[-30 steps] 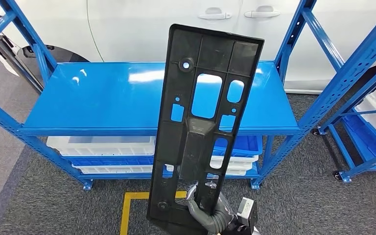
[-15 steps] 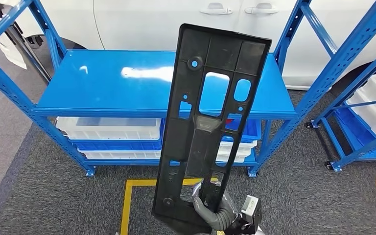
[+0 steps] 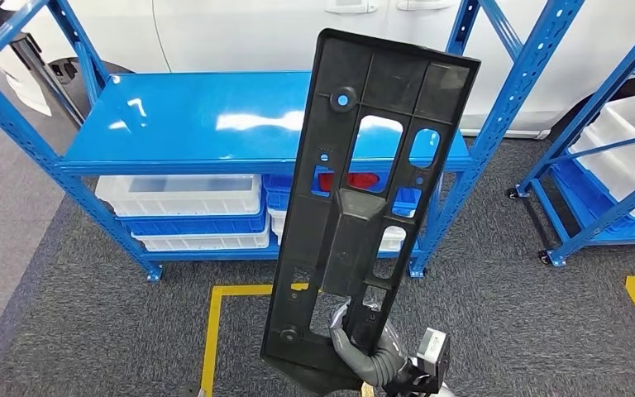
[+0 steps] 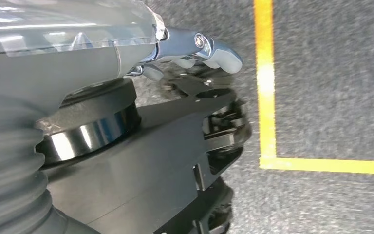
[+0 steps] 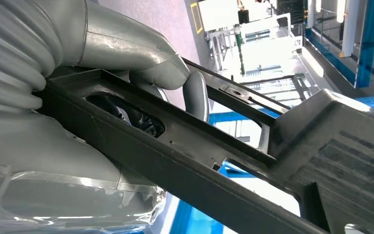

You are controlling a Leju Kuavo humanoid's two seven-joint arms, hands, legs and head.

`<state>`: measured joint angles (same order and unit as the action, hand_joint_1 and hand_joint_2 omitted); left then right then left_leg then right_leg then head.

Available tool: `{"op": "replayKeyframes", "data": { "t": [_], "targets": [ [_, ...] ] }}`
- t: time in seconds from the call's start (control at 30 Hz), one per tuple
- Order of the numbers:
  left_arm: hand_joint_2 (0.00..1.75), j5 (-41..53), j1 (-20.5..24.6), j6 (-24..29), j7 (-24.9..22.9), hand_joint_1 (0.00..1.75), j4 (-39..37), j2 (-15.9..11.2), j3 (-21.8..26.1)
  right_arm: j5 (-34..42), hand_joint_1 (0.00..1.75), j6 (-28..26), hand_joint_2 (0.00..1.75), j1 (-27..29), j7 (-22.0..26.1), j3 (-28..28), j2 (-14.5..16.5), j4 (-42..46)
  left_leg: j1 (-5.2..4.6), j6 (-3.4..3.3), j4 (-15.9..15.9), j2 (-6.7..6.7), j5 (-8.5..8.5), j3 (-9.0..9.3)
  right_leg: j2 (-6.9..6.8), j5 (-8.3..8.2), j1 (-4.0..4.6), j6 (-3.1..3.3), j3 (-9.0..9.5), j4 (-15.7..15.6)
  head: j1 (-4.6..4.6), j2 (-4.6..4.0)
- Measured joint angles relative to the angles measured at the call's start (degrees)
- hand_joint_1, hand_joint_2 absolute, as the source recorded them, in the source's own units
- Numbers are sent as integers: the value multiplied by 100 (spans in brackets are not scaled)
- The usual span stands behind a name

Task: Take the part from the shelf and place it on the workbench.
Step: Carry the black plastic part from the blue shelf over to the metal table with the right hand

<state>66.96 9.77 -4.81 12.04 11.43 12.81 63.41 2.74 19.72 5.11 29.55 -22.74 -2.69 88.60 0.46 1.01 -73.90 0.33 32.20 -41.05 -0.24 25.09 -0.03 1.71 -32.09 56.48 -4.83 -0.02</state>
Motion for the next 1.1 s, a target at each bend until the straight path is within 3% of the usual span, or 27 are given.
{"op": "replayKeyframes", "data": {
  "t": [0.03, 0.07, 0.1, 0.17, 0.2, 0.23, 0.3, 0.33, 0.37, 0.4, 0.47, 0.5, 0.57, 0.63, 0.7, 0.73, 0.8, 0.83, 0.9, 0.97, 1.0, 1.03, 1.07, 1.1],
  "targets": [
    [175, -1, 0, 0, 0, 0, 0, 0, 0, 1, 168, 0, 175, 0, 0, 3, 0, -3, 6, 4, -102, 0, -86, 75, 0, -71, 5, -8, -112, 19, 0, 0],
    [175, -1, 2, 0, 0, 0, 0, 0, 0, 2, 168, 0, 175, 0, 0, 5, 0, -5, 11, -1, 0, 0, -242, 246, 0, -136, 9, -19, -221, 41, 0, 0],
    [175, -2, 9, 0, 0, 0, 0, 0, 0, 3, 168, 0, 175, 0, 0, 8, 0, -6, 15, -15, 298, -2, -373, 518, 3, -200, 11, -34, -320, 66, 0, 0],
    [175, -2, 36, 0, 1, 0, 0, 0, 0, 3, 168, 0, 175, 0, 0, 12, 0, -5, 2, -57, 1172, -12, -328, 1176, 8, -312, 22, -82, -461, 108, 1, 0],
    [175, -2, 45, 0, 4, 0, 0, 1, 0, 3, 168, 0, 175, -1, 0, 14, 0, -5, -12, -80, 1506, -21, -257, 1390, 8, -368, 22, -112, -490, 114, 1, 0],
    [175, -2, 50, 0, 6, 0, 0, 2, 0, 4, 168, 1, 175, -2, 1, 15, 1, -5, -30, -102, 1698, -30, -197, 1492, 5, -425, 15, -147, -505, 109, 1, 0],
    [175, -4, 42, 2, 9, 0, 0, 4, 1, 4, 168, 3, 175, 4, 3, 18, -2, -6, -45, -175, 1768, -21, -290, 1426, 18, -514, -12, -223, -535, 92, 1, 0],
    [175, -10, 42, 3, 9, 0, 0, 3, 2, 5, 168, 5, 175, 10, 6, 20, -5, -6, -44, -224, 1783, -7, -357, 1374, 30, -436, -22, -255, -587, 144, 2, 0],
    [175, -16, 42, 5, 10, 0, 0, 2, 3, 5, 168, 10, 175, 16, 8, 21, -9, -6, -40, -270, 1802, 8, -437, 1308, 41, -244, -26, -280, -657, 291, 2, 0],
    [175, -21, 42, 7, 13, 0, 0, 1, 4, 5, 168, 14, 175, 20, 10, 23, -12, -6, -40, -301, 1810, 22, -517, 1229, 49, 52, -35, -295, -748, 557, 2, 0],
    [175, -27, 28, 7, 15, 0, 0, -3, 7, 5, 168, 23, 175, 23, 13, 23, -14, -6, -60, -327, 1804, 26, -664, 1043, 45, 619, -34, -310, -920, 1308, 2, 0],
    [175, -27, 15, 7, 15, 0, 0, -3, 9, 5, 168, 23, 175, 25, 14, 23, -15, -6, -70, -326, 1797, 31, -737, 940, 45, 723, -34, -312, -949, 1621, 2, 0],
    [175, -28, -5, 7, 16, 0, 0, -4, 13, 5, 168, 25, 175, 28, 15, 23, -18, -6, -81, -316, 1775, 38, -872, 738, 45, 537, -29, -292, -754, 1727, 2, 0],
    [175, -28, -17, 7, 17, 0, -1, 1, 14, 5, 168, 26, 175, 23, 14, 23, -20, -1, -84, -293, 1750, 38, -983, 583, 44, 299, -4, -231, -158, 1019, 2, 0],
    [175, -28, -20, 8, 23, 0, -2, 8, 15, 5, 168, 28, 175, 4, 14, 23, -19, 14, -82, -249, 1741, 37, -1084, 503, 39, 364, 37, -171, 415, 167, 2, 0],
    [175, -28, -21, 8, 27, 0, -2, 11, 15, 7, 168, 30, 175, -6, 15, 23, -19, 21, -72, -221, 1755, 38, -1136, 490, 38, 420, 61, -151, 537, -52, 2, 0],
    [175, -28, -23, 9, 33, 0, -2, 12, 15, 13, 168, 31, 175, -16, 19, 23, -18, 26, -57, -165, 1804, 33, -1235, 469, 34, 344, 66, -107, 550, -179, 2, 0],
    [175, -28, -23, 10, 33, 0, -1, 11, 15, 16, 168, 32, 175, -25, 21, 23, -15, 26, -58, -135, 1787, 21, -1202, 437, 25, 274, 53, -75, 526, -225, 2, 0],
    [175, -28, -21, 14, 34, 0, 0, 6, 15, 22, 168, 33, 175, -42, 26, 22, -1, 25, -56, -76, 1423, -4, -823, 285, -4, 137, 12, -16, 439, -291, 1, 0],
    [175, -31, -20, 17, 37, 0, 0, 0, 16, 25, 168, 39, 175, -51, 29, 21, 16, 25, -20, -23, 643, -11, -271, 78, -20, 41, 18, 3, 293, -253, 2, 0],
    [175, -33, -20, 17, 38, 0, 0, -2, 17, 25, 168, 47, 175, -53, 30, 21, 25, 25, -1, 0, 290, -10, -133, 16, -23, 2, 19, -4, 213, -222, 2, 0],
    [175, -35, -20, 17, 39, 0, 0, -5, 19, 24, 168, 55, 175, -56, 30, 21, 32, 25, 18, 22, 87, -10, -125, 29, -24, -37, 15, -17, 125, -182, 2, 0],
    [175, -37, -20, 17, 40, 0, 0, -7, 19, 24, 168, 62, 175, -60, 29, 21, 38, 25, 38, 42, 81, -10, -222, 134, -24, -68, 7, -34, 34, -131, 2, 0],
    [175, -37, -18, 18, 40, 0, 0, -8, 20, 23, 168, 65, 175, -66, 29, 21, 43, 25, 59, 61, 307, -9, -374, 354, -22, -92, -3, -55, -56, -70, 1, 0]
  ]
}}
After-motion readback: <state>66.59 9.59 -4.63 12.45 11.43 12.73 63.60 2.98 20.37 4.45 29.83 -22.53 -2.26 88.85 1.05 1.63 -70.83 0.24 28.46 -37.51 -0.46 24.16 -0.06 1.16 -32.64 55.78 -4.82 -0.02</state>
